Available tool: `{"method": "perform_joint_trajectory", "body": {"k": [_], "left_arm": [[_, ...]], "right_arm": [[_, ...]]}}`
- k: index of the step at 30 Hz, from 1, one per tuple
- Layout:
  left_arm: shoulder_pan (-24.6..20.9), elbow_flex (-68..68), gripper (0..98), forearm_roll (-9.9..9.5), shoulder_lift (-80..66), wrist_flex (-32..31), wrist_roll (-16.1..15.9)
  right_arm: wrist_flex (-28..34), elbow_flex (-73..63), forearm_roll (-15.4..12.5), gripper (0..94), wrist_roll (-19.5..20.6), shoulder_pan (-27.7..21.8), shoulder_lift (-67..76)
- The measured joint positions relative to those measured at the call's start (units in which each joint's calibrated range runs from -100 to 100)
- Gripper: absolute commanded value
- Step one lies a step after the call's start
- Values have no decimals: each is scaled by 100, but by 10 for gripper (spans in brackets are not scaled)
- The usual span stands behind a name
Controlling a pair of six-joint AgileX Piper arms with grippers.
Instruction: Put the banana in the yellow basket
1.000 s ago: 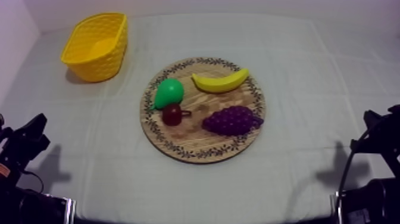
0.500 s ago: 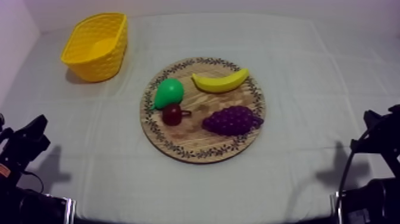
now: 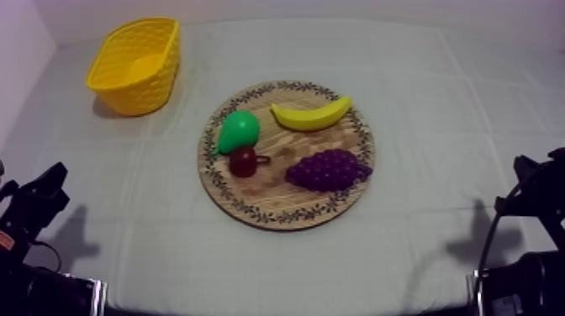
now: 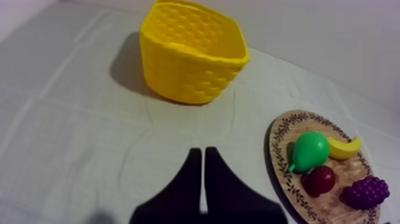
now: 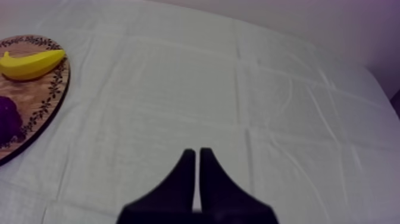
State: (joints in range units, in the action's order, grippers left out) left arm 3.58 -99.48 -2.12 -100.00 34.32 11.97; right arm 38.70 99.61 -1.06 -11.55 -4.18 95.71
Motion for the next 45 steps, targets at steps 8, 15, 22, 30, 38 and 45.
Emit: {"method": "perform_joint_trajectory", "body": {"k": [8,15,22,30,38,45], "left_arm": [[0,-21,6,5,40,-186,-145],[118,340,7,9,383,-454,-413],[483,1503,6,-166,1432,-469,-560],[1049,3033,8,-441,2865,-406,-689],[1763,4680,9,-616,4558,-173,-1058],[2471,6116,11,-951,6014,202,-1103]], "right_arm": [[0,0,0,4,0,0,0],[0,0,0,4,0,0,0],[0,0,0,4,0,0,0],[0,0,0,4,0,0,0],[0,0,0,4,0,0,0],[0,0,0,4,0,0,0]]}}
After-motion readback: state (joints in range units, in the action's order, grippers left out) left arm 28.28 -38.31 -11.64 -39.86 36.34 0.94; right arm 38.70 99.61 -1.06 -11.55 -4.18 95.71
